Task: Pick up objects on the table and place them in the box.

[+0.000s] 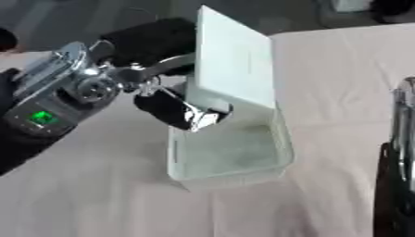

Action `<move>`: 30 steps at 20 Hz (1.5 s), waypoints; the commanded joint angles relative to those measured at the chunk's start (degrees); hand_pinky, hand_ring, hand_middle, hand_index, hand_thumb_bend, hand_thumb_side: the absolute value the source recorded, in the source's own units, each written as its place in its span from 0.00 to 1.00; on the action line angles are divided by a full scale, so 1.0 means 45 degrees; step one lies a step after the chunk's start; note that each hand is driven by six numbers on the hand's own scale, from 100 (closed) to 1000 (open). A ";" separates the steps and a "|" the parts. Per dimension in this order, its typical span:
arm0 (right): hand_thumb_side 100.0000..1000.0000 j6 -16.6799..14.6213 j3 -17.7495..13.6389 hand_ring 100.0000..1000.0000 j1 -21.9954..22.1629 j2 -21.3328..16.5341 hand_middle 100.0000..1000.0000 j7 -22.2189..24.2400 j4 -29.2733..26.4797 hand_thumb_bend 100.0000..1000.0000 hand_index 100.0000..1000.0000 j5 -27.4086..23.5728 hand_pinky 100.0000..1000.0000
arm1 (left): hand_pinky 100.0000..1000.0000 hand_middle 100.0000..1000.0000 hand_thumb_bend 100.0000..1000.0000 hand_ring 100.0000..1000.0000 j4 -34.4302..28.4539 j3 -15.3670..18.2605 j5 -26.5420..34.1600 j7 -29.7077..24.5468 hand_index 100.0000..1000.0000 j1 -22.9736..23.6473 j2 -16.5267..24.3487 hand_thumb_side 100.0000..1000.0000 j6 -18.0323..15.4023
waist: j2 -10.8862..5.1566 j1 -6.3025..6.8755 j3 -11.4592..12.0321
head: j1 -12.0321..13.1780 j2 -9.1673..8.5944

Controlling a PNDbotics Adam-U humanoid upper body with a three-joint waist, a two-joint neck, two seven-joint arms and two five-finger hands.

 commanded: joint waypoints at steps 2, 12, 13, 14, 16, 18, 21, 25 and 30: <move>0.92 -0.0236 0.0052 0.22 -0.0360 0.0100 0.21 -0.0343 -0.0164 0.00 0.39 -0.0029 0.42 | 0.63 0.70 0.00 0.64 -0.0145 0.0125 -0.0283 -0.0767 0.79 -0.0023 0.0351 0.68 -0.0625 | -0.0097 -0.0017 -0.0041 | 0.0115 -0.0008; 0.92 -0.0208 0.0101 0.22 -0.0412 0.0168 0.22 -0.0553 -0.0164 0.00 0.39 0.0132 0.42 | 0.84 0.86 0.00 0.82 -0.0145 0.0388 -0.1323 -0.2365 0.88 0.0159 0.0463 0.81 -0.0097 | -0.0035 0.0009 -0.0084 | 0.0198 -0.0008; 0.92 -0.0202 0.0102 0.22 -0.0415 0.0173 0.22 -0.0558 -0.0164 0.00 0.39 0.0137 0.42 | 0.84 0.87 0.00 0.82 -0.0145 0.0400 -0.1323 -0.2487 0.89 0.0169 0.0464 0.86 0.0048 | -0.0031 0.0008 -0.0083 | 0.0216 -0.0008; 0.92 -0.0197 0.0104 0.22 -0.0418 0.0177 0.22 -0.0562 -0.0164 0.00 0.39 0.0140 0.42 | 0.85 0.87 0.00 0.82 -0.0132 0.0412 -0.1289 -0.2602 0.89 0.0179 0.0462 0.87 0.0246 | -0.0027 0.0006 -0.0082 | 0.0234 -0.0008; 0.92 -0.0189 0.0110 0.22 -0.0425 0.0189 0.22 -0.0565 -0.0164 0.00 0.39 0.0145 0.42 | 0.85 0.88 0.00 0.82 -0.0073 0.0426 -0.1154 -0.2856 0.91 0.0194 0.0447 0.89 0.0777 | -0.0018 0.0000 -0.0083 | 0.0261 -0.0008; 0.92 -0.0183 0.0116 0.22 -0.0434 0.0206 0.22 -0.0566 -0.0164 0.00 0.39 0.0145 0.42 | 0.86 0.89 0.02 0.83 0.0123 0.0434 -0.0879 -0.3112 0.92 0.0217 0.0385 0.92 0.1471 | -0.0010 -0.0007 -0.0092 | 0.0293 -0.0008; 0.92 -0.0175 0.0124 0.22 -0.0451 0.0231 0.22 -0.0563 -0.0164 0.00 0.39 0.0140 0.42 | 0.87 0.90 0.14 0.84 0.0360 0.0450 -0.0337 -0.3273 0.93 0.0222 0.0318 0.99 0.2293 | 0.0011 -0.0015 -0.0112 | 0.0325 -0.0008; 0.92 -0.0146 0.0140 0.23 -0.0486 0.0290 0.22 -0.0543 -0.0164 0.00 0.39 0.0127 0.42 | 0.93 0.92 0.40 0.88 0.0535 0.0438 -0.0111 -0.3151 0.96 0.0200 0.0285 1.00 0.2446 | 0.0051 -0.0022 -0.0163 | 0.0373 -0.0008; 0.92 -0.0120 0.0159 0.23 -0.0531 0.0342 0.22 -0.0512 -0.0164 0.00 0.39 0.0102 0.42 | 1.00 0.98 0.53 0.95 0.0916 0.0439 -0.0213 -0.2739 1.00 0.0186 0.0212 1.00 0.2181 | 0.0106 -0.0004 -0.0210 | 0.0386 -0.0008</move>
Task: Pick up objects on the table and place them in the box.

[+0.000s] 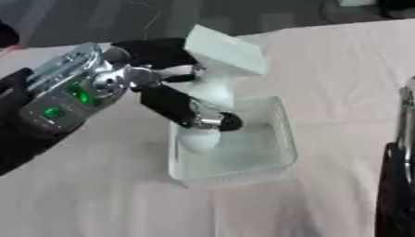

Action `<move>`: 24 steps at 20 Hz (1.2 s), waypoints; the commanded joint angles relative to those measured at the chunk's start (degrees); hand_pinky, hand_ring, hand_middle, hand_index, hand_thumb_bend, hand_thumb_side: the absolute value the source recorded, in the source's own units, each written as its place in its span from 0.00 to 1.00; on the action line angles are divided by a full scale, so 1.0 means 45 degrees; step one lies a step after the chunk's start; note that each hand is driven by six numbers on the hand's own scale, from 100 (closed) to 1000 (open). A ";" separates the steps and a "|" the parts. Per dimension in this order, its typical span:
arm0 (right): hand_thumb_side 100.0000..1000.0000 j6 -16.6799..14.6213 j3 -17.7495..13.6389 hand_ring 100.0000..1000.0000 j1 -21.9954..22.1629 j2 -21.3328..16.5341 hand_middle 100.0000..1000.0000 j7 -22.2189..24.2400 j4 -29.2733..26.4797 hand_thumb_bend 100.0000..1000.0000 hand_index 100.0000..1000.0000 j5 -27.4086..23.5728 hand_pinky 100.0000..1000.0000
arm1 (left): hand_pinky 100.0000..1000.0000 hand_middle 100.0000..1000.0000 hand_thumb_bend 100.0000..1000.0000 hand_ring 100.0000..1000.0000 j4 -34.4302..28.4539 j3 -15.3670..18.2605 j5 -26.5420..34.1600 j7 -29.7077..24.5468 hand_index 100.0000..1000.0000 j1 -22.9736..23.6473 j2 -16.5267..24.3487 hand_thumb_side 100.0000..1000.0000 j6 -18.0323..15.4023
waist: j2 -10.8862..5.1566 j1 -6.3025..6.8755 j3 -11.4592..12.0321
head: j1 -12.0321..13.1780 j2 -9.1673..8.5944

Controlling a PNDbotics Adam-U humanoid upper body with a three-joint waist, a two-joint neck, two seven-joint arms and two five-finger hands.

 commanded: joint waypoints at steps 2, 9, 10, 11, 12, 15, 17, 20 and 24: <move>0.92 -0.0086 0.0082 0.23 -0.0236 0.0065 0.22 -0.0101 -0.0164 0.00 0.39 0.0019 0.42 | 1.00 0.98 0.57 0.96 0.0216 0.0259 -0.0025 0.0341 1.00 -0.0152 0.0095 1.00 -0.0193 | -0.0114 -0.0045 -0.0020 | 0.0098 -0.0008; 0.92 -0.0099 0.0105 0.23 -0.0305 0.0149 0.22 -0.0125 -0.0164 0.00 0.39 0.0021 0.42 | 1.00 1.00 0.60 0.98 0.0578 0.0233 -0.0564 0.0628 1.00 -0.0118 0.0074 1.00 -0.0686 | -0.0042 -0.0006 -0.0102 | 0.0114 -0.0008; 0.92 -0.0102 0.0110 0.23 -0.0313 0.0157 0.22 -0.0128 -0.0164 0.00 0.39 0.0023 0.42 | 1.00 1.00 0.60 0.98 0.0610 0.0231 -0.0637 0.0642 1.00 -0.0113 0.0069 1.00 -0.0754 | -0.0033 0.0002 -0.0112 | 0.0116 -0.0008; 0.92 -0.0106 0.0115 0.23 -0.0324 0.0166 0.22 -0.0133 -0.0164 0.00 0.39 0.0024 0.42 | 1.00 1.00 0.61 0.99 0.0638 0.0232 -0.0686 0.0659 1.00 -0.0108 0.0064 1.00 -0.0810 | -0.0022 0.0010 -0.0124 | 0.0117 -0.0008; 0.93 -0.0111 0.0120 0.23 -0.0335 0.0175 0.22 -0.0137 -0.0164 0.00 0.39 0.0029 0.42 | 1.00 1.00 0.61 0.99 0.0668 0.0231 -0.0715 0.0669 1.00 -0.0102 0.0061 1.00 -0.0855 | -0.0013 0.0019 -0.0136 | 0.0118 -0.0008; 0.93 -0.0118 0.0126 0.23 -0.0344 0.0182 0.22 -0.0153 -0.0164 0.00 0.39 0.0047 0.42 | 1.00 1.00 0.58 0.98 0.0700 0.0270 -0.0701 0.0736 1.00 -0.0087 0.0060 1.00 -0.0898 | -0.0007 0.0044 -0.0146 | 0.0109 -0.0008; 0.93 -0.0111 0.0113 0.23 -0.0325 0.0157 0.22 -0.0158 -0.0164 0.00 0.39 0.0071 0.42 | 1.00 0.97 0.51 0.94 0.0587 0.0363 -0.0559 0.0907 1.00 -0.0081 0.0078 1.00 -0.0852 | -0.0023 0.0054 -0.0115 | 0.0091 -0.0008; 0.93 -0.0096 0.0046 0.23 -0.0266 0.0087 0.22 -0.0193 -0.0164 0.00 0.39 0.0127 0.42 | 0.93 0.92 0.29 0.85 -0.0026 0.0730 -0.0063 0.1513 0.97 0.0028 0.0203 1.00 -0.0573 | -0.0075 0.0051 0.0007 | 0.0012 -0.0008; 0.92 -0.0009 -0.0105 0.23 -0.0050 -0.0086 0.22 -0.0270 -0.0164 0.00 0.39 0.0245 0.42 | 0.75 0.84 0.11 0.72 -0.0927 0.1833 0.1892 0.4512 0.91 0.0505 0.0492 1.00 -0.0509 | -0.0256 -0.0032 0.0342 | -0.0207 -0.0008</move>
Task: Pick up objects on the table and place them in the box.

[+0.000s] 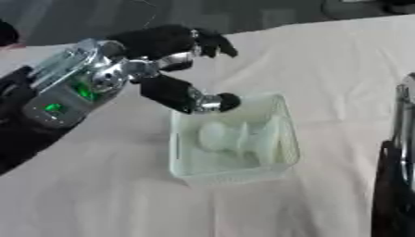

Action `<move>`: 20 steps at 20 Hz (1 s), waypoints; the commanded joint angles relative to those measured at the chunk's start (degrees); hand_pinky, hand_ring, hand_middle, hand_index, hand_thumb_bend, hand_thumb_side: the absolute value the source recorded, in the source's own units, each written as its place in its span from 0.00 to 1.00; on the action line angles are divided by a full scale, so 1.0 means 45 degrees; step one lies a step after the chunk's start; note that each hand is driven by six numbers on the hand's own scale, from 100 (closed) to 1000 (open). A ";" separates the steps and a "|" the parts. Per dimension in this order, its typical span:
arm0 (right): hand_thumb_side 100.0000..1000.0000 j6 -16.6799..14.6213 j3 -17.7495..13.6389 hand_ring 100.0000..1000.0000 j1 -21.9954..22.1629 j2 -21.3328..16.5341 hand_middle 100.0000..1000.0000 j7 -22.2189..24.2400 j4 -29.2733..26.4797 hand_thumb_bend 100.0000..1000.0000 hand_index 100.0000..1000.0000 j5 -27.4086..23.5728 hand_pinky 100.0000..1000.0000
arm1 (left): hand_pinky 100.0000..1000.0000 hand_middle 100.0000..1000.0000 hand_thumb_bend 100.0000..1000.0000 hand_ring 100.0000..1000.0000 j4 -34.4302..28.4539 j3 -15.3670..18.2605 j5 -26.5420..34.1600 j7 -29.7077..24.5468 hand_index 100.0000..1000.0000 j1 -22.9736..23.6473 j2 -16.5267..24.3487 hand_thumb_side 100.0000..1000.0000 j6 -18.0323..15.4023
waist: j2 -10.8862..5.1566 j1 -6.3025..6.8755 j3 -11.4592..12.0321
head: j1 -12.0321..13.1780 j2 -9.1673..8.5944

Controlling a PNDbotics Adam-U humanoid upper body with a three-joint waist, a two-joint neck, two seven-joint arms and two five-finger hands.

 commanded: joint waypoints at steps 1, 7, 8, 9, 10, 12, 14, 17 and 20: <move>0.92 -0.0051 -0.0107 0.23 0.0022 -0.0231 0.22 -0.0213 -0.0164 0.00 0.39 0.0132 0.42 | 0.61 0.79 0.00 0.62 -0.0538 0.0911 0.1528 0.2446 0.87 0.0184 0.0551 0.95 -0.0383 | -0.0303 -0.0125 0.0126 | -0.0138 -0.0009; 0.92 0.0114 -0.0407 0.23 0.0545 -0.0715 0.22 -0.0236 -0.0164 0.00 0.39 0.0274 0.41 | 0.52 0.72 0.00 0.54 -0.0568 0.2040 0.3079 0.6438 0.81 0.2443 0.0606 0.73 -0.4019 | -0.0715 -0.0418 0.0865 | -0.0621 -0.0009; 0.92 0.0156 -0.0487 0.23 0.0668 -0.0844 0.22 -0.0221 -0.0164 0.00 0.39 0.0285 0.41 | 0.51 0.72 0.00 0.54 -0.0568 0.2181 0.3293 0.6887 0.80 0.2916 0.0339 0.75 -0.4470 | -0.0785 -0.0521 0.1063 | -0.0796 -0.0041; 0.91 0.0187 -0.0564 0.23 0.0766 -0.0958 0.22 -0.0210 -0.0164 0.00 0.39 0.0283 0.41 | 0.50 0.71 0.00 0.53 -0.0568 0.2283 0.3492 0.7289 0.80 0.3274 0.0099 0.75 -0.4877 | -0.0832 -0.0608 0.1224 | -0.0956 -0.0134; 0.91 0.0229 -0.0674 0.23 0.0900 -0.1120 0.22 -0.0186 -0.0164 0.00 0.39 0.0286 0.40 | 0.50 0.70 0.00 0.53 -0.0568 0.2443 0.3742 0.7773 0.80 0.3613 -0.0308 0.76 -0.5330 | -0.0882 -0.0739 0.1457 | -0.1252 -0.0328; 0.91 0.0319 -0.0890 0.23 0.1141 -0.1402 0.22 -0.0135 -0.0164 0.00 0.39 0.0255 0.40 | 0.48 0.68 0.00 0.51 -0.0568 0.2707 0.4201 0.8593 0.78 0.4008 -0.1080 0.76 -0.6149 | -0.0964 -0.0970 0.1860 | -0.1929 -0.0642; 0.91 0.0416 -0.1133 0.23 0.1404 -0.1748 0.22 -0.0053 -0.0160 0.00 0.39 0.0217 0.39 | 0.49 0.68 0.00 0.52 -0.0568 0.2963 0.4747 0.9297 0.77 0.4015 -0.1873 0.76 -0.7023 | -0.1032 -0.1221 0.2317 | -0.2812 -0.1026; 0.91 0.0425 -0.1433 0.22 0.1637 -0.2187 0.21 0.0118 0.0047 0.00 0.39 0.0171 0.39 | 0.50 0.68 0.00 0.52 -0.0568 0.3154 0.5306 0.9669 0.77 0.3858 -0.2495 0.76 -0.7818 | -0.1088 -0.1519 0.2897 | -0.3783 -0.1560; 0.91 0.0207 -0.1653 0.22 0.1767 -0.2508 0.21 0.0203 0.0436 0.00 0.39 0.0157 0.38 | 0.50 0.68 0.00 0.52 -0.0568 0.3264 0.5768 0.9410 0.77 0.3581 -0.2571 0.76 -0.8134 | -0.1176 -0.1676 0.3259 | -0.3868 -0.1916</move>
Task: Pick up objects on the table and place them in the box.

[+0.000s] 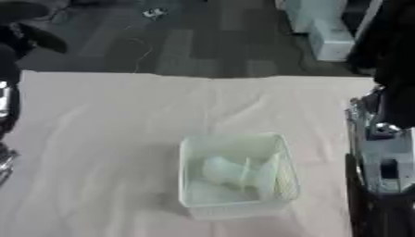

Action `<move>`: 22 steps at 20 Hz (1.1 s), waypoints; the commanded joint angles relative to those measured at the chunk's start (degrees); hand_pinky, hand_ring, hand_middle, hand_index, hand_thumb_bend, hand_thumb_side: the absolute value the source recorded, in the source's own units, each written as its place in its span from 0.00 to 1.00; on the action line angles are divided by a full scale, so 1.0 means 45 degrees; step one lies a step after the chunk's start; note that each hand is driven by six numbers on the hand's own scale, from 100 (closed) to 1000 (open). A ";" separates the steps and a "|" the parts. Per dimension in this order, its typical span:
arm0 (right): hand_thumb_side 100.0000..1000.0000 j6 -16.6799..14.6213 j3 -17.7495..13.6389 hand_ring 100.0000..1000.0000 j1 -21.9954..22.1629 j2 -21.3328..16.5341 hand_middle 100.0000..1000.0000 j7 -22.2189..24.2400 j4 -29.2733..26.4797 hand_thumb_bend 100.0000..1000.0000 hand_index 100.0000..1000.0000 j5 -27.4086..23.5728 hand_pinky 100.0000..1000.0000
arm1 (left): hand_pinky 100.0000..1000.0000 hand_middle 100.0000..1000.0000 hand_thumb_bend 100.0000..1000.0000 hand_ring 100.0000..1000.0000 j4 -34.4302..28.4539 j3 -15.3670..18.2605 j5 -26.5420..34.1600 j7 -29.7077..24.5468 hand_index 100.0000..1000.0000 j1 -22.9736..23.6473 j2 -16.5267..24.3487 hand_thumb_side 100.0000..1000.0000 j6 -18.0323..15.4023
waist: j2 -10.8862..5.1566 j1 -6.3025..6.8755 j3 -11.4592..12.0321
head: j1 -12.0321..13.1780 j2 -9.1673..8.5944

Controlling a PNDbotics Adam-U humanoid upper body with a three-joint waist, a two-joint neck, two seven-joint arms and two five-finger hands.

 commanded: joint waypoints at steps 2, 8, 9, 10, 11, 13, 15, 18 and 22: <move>0.92 -0.0317 -0.0296 0.22 -0.0021 -0.0587 0.21 0.0037 0.0306 0.00 0.39 -0.0045 0.38 | 0.51 0.68 0.00 0.52 -0.0185 0.0238 0.0788 -0.0396 0.77 -0.0368 0.0013 0.77 -0.0329 | -0.0213 0.0016 0.0166 | 0.0205 -0.0498; 0.91 -0.0631 -0.0156 0.23 -0.0151 -0.0529 0.23 -0.0105 0.0308 0.00 0.43 -0.0294 0.39 | 0.51 0.67 0.00 0.52 -0.0185 0.0283 0.0937 -0.1100 0.77 -0.0297 0.0035 0.76 -0.0586 | -0.0168 0.0088 0.0076 | 0.2070 -0.0453; 0.91 -0.0662 -0.0068 0.24 -0.0208 -0.0472 0.27 -0.0179 0.0169 0.00 0.49 -0.0391 0.41 | 0.50 0.67 0.00 0.51 -0.0185 0.0273 0.0954 -0.1115 0.77 -0.0226 0.0051 0.76 -0.0599 | -0.0149 0.0118 0.0023 | 0.2518 -0.0435; 0.92 -0.0694 0.0045 0.26 -0.0259 -0.0433 0.31 -0.0202 0.0010 0.00 0.54 -0.0457 0.43 | 0.50 0.67 0.00 0.51 -0.0185 0.0240 0.0970 -0.1132 0.77 -0.0156 0.0059 0.76 -0.0608 | -0.0127 0.0145 -0.0017 | 0.2954 -0.0444; 0.93 -0.0740 0.0187 0.30 -0.0302 -0.0416 0.39 -0.0107 -0.0155 0.00 0.62 -0.0455 0.46 | 0.50 0.67 0.00 0.51 -0.0185 0.0192 0.0971 -0.1163 0.77 -0.0091 0.0066 0.76 -0.0607 | -0.0105 0.0171 -0.0048 | 0.3354 -0.0472; 0.95 -0.1007 0.0594 0.36 -0.0379 -0.0409 0.49 0.0456 -0.0394 0.00 0.72 -0.0413 0.52 | 0.50 0.67 0.00 0.51 -0.0185 0.0111 0.0936 -0.1235 0.77 0.0021 0.0054 0.76 -0.0625 | -0.0073 0.0217 -0.0071 | 0.4016 -0.0593; 0.95 -0.1355 0.1073 0.40 -0.0468 -0.0419 0.54 0.1314 -0.0453 0.00 0.76 -0.0625 0.56 | 0.49 0.67 0.00 0.51 -0.0185 0.0054 0.0933 -0.1260 0.76 0.0064 0.0022 0.76 -0.0666 | -0.0049 0.0239 -0.0060 | 0.4337 -0.0761; 0.96 -0.1465 0.1567 0.42 -0.0650 -0.0430 0.58 0.2778 -0.0470 0.00 0.77 -0.1507 0.56 | 0.49 0.67 0.00 0.50 -0.0185 -0.0052 0.0956 -0.1306 0.77 0.0093 -0.0034 0.76 -0.0661 | -0.0028 0.0246 -0.0042 | 0.4451 -0.0921; 0.97 -0.1479 0.1976 0.45 -0.0708 -0.0431 0.62 0.4936 -0.0472 0.00 0.78 -0.3628 0.57 | 0.49 0.67 0.00 0.50 -0.0185 -0.0118 0.1006 -0.1320 0.77 0.0072 -0.0091 0.76 -0.0623 | -0.0016 0.0243 -0.0004 | 0.4569 -0.0891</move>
